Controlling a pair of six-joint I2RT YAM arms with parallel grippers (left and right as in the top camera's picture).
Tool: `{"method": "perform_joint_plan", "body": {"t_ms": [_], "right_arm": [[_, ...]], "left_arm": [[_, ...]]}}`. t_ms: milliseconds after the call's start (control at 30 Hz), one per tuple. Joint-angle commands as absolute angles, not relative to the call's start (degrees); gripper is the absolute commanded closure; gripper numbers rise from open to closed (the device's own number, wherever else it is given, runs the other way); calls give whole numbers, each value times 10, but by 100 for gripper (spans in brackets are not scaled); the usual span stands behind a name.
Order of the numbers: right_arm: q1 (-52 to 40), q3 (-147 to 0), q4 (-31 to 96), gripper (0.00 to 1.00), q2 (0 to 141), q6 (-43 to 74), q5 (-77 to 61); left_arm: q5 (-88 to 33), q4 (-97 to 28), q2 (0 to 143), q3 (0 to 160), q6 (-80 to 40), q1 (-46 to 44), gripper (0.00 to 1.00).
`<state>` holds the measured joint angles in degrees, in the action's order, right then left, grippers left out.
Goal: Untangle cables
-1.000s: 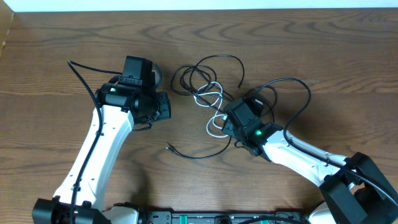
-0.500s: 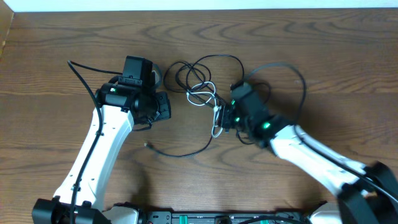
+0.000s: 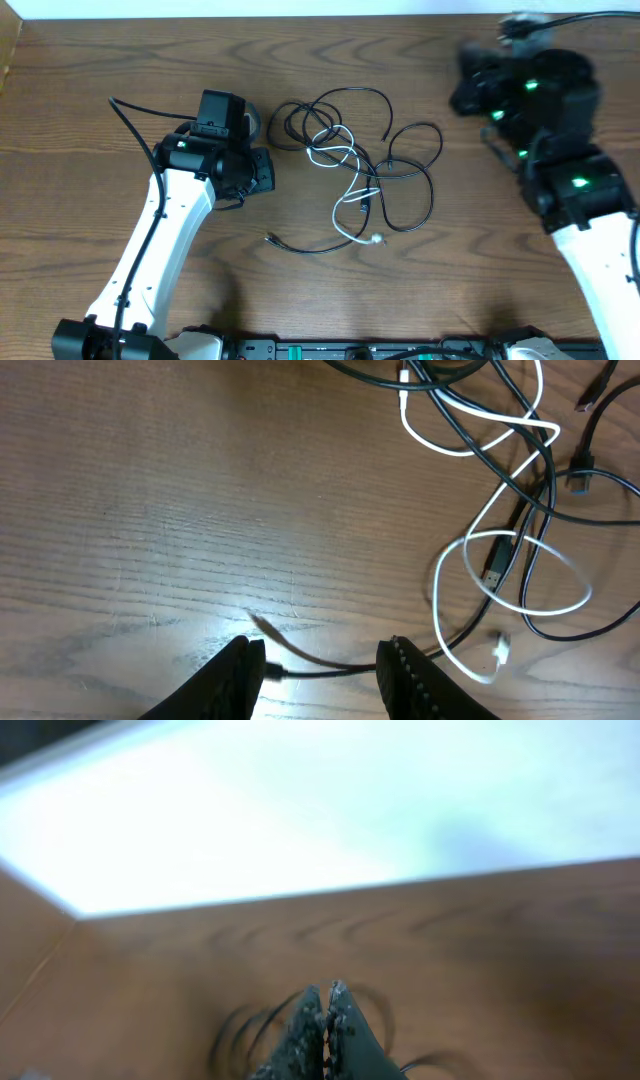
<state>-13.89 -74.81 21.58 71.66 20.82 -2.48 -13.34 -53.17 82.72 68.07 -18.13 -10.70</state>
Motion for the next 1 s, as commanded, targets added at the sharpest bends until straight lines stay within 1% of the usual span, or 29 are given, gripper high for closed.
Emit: {"method": "perform_joint_plan", "body": {"t_ms": [0, 67, 133, 233, 333, 367, 400, 433, 467, 533, 600, 633, 667, 767, 967], "right_arm": [[-89, -763, 228, 99, 704, 199, -11], [-77, -763, 268, 96, 708, 201, -79], [-81, -763, 338, 90, 722, 201, -129], [-97, -763, 453, 87, 765, 214, -146], [-113, -762, 521, 85, 815, 259, -172], [-121, -762, 533, 81, 839, 269, -198], [-127, -762, 536, 70, 857, 276, -223], [-145, -761, 538, 64, 906, 304, -280], [-150, -760, 538, 63, 919, 321, -286], [-165, -760, 535, 54, 949, 355, -287], [-183, -760, 531, 44, 983, 394, -287], [-196, -759, 527, 34, 1006, 417, -287], [-207, -759, 522, 30, 1027, 435, -292], [-223, -759, 513, 28, 1052, 459, -296], [-234, -759, 500, 30, 1057, 485, -287]], "left_arm": [[-128, -534, 823, 686, -178, -107, 59], [-128, -533, 823, 686, -178, -107, 59], [-128, -533, 823, 686, -178, -107, 59], [-128, -533, 823, 686, -178, -107, 58], [-128, -533, 823, 686, -178, -107, 59], [-128, -533, 823, 686, -178, -107, 59], [-128, -533, 823, 686, -178, -107, 58], [-128, -533, 823, 686, -178, -107, 59], [-128, -533, 823, 686, -178, -107, 59], [-128, -533, 823, 686, -178, -107, 58], [-128, -533, 823, 686, -178, -107, 59], [-128, -533, 823, 686, -178, -107, 59], [-128, -533, 823, 686, -178, -107, 58], [-128, -533, 823, 686, -178, -107, 58], [-128, -533, 823, 686, -178, -107, 58]]}}
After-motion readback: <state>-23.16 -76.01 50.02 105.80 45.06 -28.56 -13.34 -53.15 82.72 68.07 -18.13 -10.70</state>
